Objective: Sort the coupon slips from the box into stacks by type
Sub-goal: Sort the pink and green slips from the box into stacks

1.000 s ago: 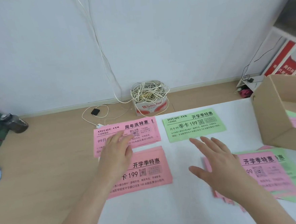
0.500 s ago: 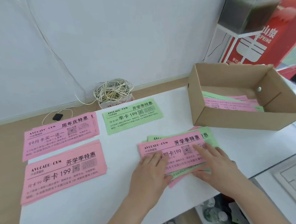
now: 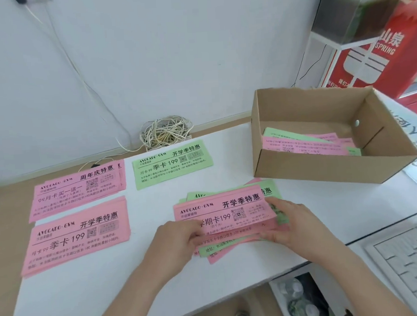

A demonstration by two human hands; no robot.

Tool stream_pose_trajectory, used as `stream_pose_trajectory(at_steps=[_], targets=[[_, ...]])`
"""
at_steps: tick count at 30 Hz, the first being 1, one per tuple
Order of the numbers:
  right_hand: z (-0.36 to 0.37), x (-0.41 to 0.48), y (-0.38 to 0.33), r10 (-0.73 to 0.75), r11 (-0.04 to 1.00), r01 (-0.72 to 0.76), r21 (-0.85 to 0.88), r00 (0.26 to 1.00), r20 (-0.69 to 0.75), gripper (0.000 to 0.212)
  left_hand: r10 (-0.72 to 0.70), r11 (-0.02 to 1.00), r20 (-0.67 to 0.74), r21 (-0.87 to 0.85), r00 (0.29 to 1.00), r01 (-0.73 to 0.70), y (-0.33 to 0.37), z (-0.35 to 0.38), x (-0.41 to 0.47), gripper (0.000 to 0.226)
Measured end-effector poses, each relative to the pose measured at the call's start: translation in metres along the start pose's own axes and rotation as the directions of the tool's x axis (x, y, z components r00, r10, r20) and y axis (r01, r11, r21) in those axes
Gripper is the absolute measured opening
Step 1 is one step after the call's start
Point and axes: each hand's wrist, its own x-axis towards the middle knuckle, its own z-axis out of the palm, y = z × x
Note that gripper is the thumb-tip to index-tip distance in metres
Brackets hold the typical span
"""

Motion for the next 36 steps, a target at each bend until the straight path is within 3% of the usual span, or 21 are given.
stream_pose_trajectory(at_steps=[3,9,10,15,19,23,27,32,36], targets=[[0.0,0.001,0.002,-0.002,1.0,0.001,-0.025,0.999,-0.048,0.07,-0.104,0.992,0.005,-0.064,0.995,0.104,0.001,-0.003,0.002,0.006],[0.001,0.008,-0.006,-0.014,0.976,0.062,0.21,0.975,-0.223,0.01,-0.188,0.941,0.137,-0.257,0.972,0.219,-0.002,-0.011,0.006,0.02],[0.0,0.01,-0.01,-0.004,0.959,0.075,0.275,0.968,-0.25,0.007,-0.193,0.929,0.145,-0.29,0.97,0.228,-0.003,-0.012,0.006,0.022],[-0.009,0.022,-0.037,0.018,0.83,0.148,0.538,0.957,-0.291,0.017,-0.18,0.904,0.154,-0.364,0.972,0.225,-0.005,-0.015,0.009,0.02],[-0.02,0.029,-0.045,0.079,0.665,0.131,0.735,0.967,-0.244,0.02,-0.231,0.784,0.132,-0.562,0.964,0.265,-0.013,-0.017,0.012,0.018],[-0.023,0.027,-0.027,0.133,0.729,-0.002,0.685,0.981,-0.14,0.026,-0.196,0.662,0.167,-0.704,0.966,0.256,-0.02,-0.018,0.007,0.01],[-0.013,0.018,-0.022,0.111,0.717,-0.059,0.695,0.993,-0.031,0.014,-0.119,0.724,0.198,-0.653,0.973,0.221,-0.024,-0.017,0.003,0.03],[-0.007,0.014,-0.022,0.146,0.691,-0.073,0.719,0.989,-0.039,0.024,-0.162,0.766,0.095,-0.616,0.982,0.186,-0.024,-0.007,0.002,0.025],[-0.005,0.014,-0.012,0.183,0.671,-0.115,0.732,0.983,-0.014,0.027,-0.242,0.708,-0.012,-0.686,0.97,0.168,-0.02,0.001,-0.003,0.018]])
